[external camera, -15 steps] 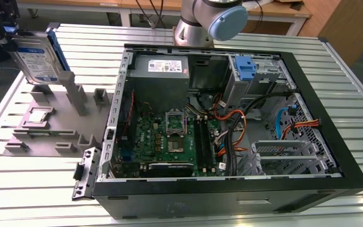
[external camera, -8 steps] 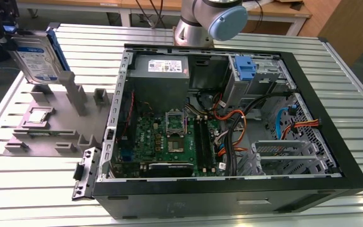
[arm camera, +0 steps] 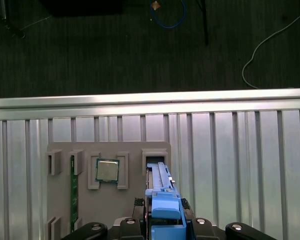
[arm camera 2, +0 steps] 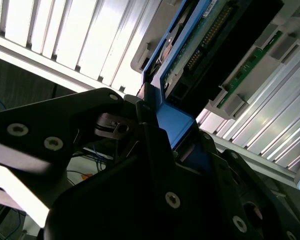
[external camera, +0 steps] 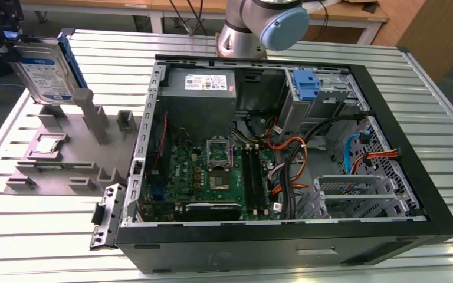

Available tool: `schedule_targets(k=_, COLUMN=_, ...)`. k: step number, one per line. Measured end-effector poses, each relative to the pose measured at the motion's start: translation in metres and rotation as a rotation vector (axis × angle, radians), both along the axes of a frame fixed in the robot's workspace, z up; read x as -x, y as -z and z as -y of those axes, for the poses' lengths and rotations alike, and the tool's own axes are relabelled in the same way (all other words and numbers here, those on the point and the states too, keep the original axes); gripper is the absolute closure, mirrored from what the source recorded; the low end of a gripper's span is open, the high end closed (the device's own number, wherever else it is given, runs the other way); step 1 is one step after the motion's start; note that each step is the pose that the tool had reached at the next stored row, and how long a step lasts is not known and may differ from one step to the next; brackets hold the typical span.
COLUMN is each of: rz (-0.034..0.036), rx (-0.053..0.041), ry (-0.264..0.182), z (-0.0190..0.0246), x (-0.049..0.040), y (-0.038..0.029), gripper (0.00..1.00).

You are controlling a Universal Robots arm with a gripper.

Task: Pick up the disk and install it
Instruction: 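Pick up the disk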

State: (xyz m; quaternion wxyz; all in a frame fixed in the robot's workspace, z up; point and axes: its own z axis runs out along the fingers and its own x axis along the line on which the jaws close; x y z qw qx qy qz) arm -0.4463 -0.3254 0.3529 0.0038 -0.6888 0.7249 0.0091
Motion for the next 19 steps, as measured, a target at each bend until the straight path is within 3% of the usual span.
schedule_targets(k=19, rz=0.0000, rx=0.0000, ry=0.000, z=0.0000, x=0.0000, y=-0.0068, gripper=0.63)
